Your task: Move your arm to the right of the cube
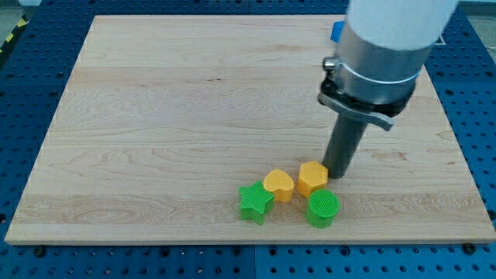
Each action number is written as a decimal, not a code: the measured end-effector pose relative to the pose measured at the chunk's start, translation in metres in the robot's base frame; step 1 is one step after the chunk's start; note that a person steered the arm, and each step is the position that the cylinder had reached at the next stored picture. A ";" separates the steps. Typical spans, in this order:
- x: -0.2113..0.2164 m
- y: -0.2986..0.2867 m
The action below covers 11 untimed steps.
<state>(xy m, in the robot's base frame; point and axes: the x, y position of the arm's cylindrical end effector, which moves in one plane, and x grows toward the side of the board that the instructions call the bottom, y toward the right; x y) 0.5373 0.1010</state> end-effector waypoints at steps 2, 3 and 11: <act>-0.086 0.005; -0.149 -0.011; -0.255 0.208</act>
